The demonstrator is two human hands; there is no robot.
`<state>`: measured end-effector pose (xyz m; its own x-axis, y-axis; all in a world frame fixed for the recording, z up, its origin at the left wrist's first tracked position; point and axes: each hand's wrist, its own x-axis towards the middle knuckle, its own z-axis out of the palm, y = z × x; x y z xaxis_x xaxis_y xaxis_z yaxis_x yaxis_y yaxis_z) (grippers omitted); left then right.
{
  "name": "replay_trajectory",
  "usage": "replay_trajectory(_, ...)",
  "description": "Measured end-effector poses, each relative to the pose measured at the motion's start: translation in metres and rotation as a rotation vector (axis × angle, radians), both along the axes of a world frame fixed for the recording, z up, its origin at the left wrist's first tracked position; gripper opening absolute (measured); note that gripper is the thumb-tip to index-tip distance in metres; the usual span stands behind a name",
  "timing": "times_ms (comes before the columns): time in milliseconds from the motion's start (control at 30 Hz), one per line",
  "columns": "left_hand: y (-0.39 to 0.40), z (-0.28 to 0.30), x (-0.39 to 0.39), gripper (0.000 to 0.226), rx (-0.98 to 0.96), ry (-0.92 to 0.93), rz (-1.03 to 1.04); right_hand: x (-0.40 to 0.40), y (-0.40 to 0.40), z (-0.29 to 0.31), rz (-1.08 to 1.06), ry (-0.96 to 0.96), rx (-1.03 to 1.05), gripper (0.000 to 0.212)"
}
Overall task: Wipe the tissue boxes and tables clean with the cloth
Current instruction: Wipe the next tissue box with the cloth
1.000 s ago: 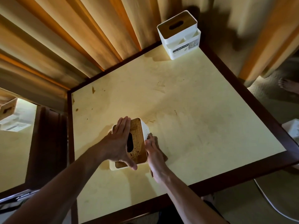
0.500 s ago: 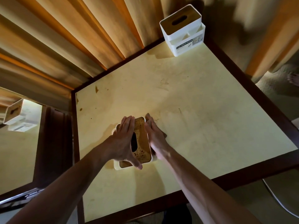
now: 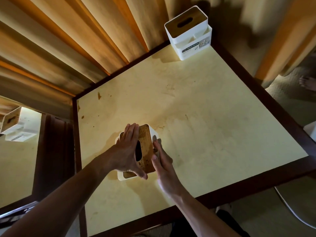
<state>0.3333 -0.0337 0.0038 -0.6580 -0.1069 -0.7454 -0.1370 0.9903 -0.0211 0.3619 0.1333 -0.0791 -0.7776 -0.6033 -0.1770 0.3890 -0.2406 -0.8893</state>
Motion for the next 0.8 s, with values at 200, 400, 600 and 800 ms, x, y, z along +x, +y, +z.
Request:
replay_trajectory(200, 0.0, -0.001, 0.001, 0.172, 0.008, 0.019, 0.005, 0.003, -0.003, -0.006, 0.052, -0.135, 0.072, 0.06)
replay_trajectory(400, 0.002, -0.001, 0.001, 0.171, 0.003, 0.029, 0.027, -0.014, -0.009, -0.027, 0.065, -0.269, 0.158, 0.063)
replay_trajectory(600, 0.005, 0.0, 0.0, 0.171, -0.02, 0.014, 0.022, -0.041, -0.031, -0.032, 0.006, -0.297, 0.197, 0.075)
replay_trajectory(800, 0.006, 0.001, -0.001, 0.169, -0.02, 0.002, 0.013, -0.074, -0.041, -0.015, 0.061, -0.131, 0.233, 0.067)
